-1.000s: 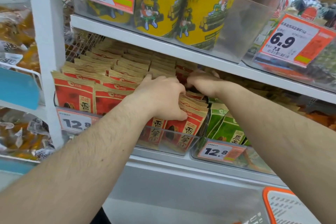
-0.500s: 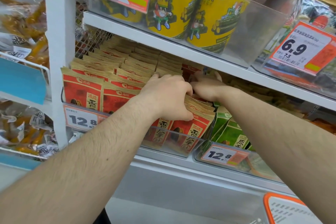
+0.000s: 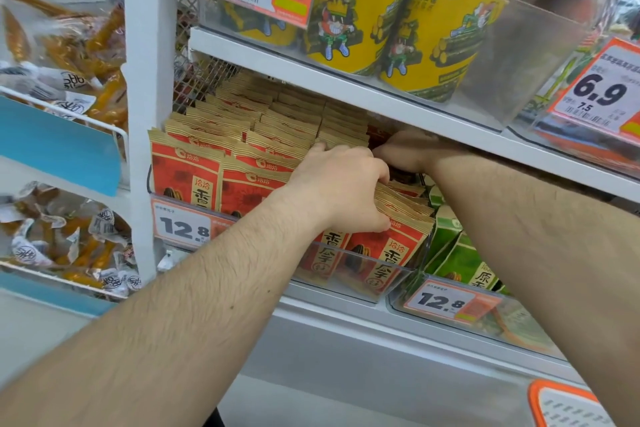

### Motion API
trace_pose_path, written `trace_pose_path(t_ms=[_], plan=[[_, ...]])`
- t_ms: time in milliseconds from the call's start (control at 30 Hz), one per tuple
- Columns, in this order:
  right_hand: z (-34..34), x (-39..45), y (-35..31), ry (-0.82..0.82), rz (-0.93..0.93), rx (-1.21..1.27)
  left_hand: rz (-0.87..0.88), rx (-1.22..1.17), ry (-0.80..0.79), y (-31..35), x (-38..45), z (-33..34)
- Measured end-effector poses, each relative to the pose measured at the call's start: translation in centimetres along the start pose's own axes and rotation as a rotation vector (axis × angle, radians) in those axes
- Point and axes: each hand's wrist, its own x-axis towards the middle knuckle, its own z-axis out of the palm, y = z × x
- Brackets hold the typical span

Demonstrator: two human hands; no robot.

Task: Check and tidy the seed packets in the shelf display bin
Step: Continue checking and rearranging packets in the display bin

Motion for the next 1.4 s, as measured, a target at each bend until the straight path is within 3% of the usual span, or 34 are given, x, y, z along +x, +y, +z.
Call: trace_pose_path(t_ms=[267, 433, 500, 600, 733, 833, 900, 1000, 1200, 1400], plan=[[0.3, -1.5, 1.1, -0.088, -0.003, -0.020, -0.013, 0.019, -0.002, 0.4, -0.2, -0.2], [-0.8, -4.4, 1.5, -0.106, -0.120, 0.097, -0.040, 0.092, -0.002, 0.9, -0.7, -0.1], [-0.7, -6.2, 1.6, -0.131, -0.149, 0.029, -0.046, 0.089, -0.014, 0.8, -1.0, -0.2], [-0.3, -8.9, 2.0, -0.060, -0.179, -0.139, -0.053, 0.014, -0.021, 0.9, -1.6, -0.6], [-0.3, -12.9, 2.0, 0.044, -0.290, -0.201, -0.082, -0.204, 0.112, 1.2, -2.7, -1.4], [0.4, -15.6, 2.4, 0.102, -0.364, -0.233, 0.021, -0.125, 0.120, 1.5, -3.5, -1.4], [0.7, -17.3, 2.8, 0.160, -0.401, -0.186, 0.081, -0.051, 0.173, 1.8, -4.1, -0.8], [1.4, -19.4, 3.0, 0.274, -0.443, -0.118, 0.197, -0.122, 0.388, 2.1, -4.8, 0.0], [3.7, -21.2, 3.8, 0.703, -0.599, 0.217, 0.398, -0.257, 0.599, 2.6, -6.2, 0.4], [2.1, -22.7, 2.5, 1.164, -0.728, 0.314, 0.466, -0.482, 0.929, 4.7, -7.9, -3.6]])
